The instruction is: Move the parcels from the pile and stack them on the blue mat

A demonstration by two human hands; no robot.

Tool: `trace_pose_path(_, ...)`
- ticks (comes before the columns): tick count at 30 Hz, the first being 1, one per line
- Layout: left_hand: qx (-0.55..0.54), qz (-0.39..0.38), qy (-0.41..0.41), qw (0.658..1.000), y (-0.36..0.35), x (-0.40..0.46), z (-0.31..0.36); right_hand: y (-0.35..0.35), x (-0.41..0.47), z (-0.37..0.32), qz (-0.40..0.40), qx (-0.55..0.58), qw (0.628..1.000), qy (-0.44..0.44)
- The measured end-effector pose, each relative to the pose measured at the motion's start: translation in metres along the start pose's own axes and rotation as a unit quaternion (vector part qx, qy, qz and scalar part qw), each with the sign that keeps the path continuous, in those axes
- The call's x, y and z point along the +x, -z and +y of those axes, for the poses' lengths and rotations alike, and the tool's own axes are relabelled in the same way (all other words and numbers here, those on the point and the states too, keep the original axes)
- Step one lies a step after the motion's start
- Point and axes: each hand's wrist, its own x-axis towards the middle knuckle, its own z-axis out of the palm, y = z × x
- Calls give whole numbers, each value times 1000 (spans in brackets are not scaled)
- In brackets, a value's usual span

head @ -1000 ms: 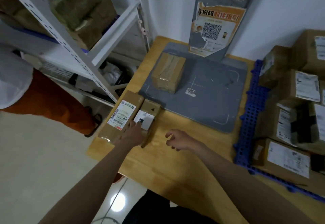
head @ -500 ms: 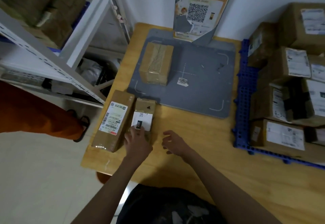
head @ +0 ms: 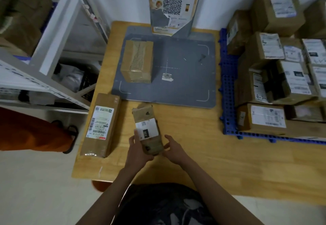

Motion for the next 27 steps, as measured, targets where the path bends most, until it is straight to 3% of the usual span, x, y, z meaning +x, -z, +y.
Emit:
trace_pose_path(8,-56,-77,-85,992,-4,-5,17,12,-16,9,15,-96,995,25)
trace_pose_path(15,-52,-145,-170,973,2,-5,63,45,-43,26,101,-74,992,25)
trace_pose_path(21,-31,-151,-236,959,-2,-12,107,79,-69,36,149,-10,988,38)
trace_pose_path(27,10,-131,-264,956,-9,-29,144,115,-99,46,182,-14,981,67)
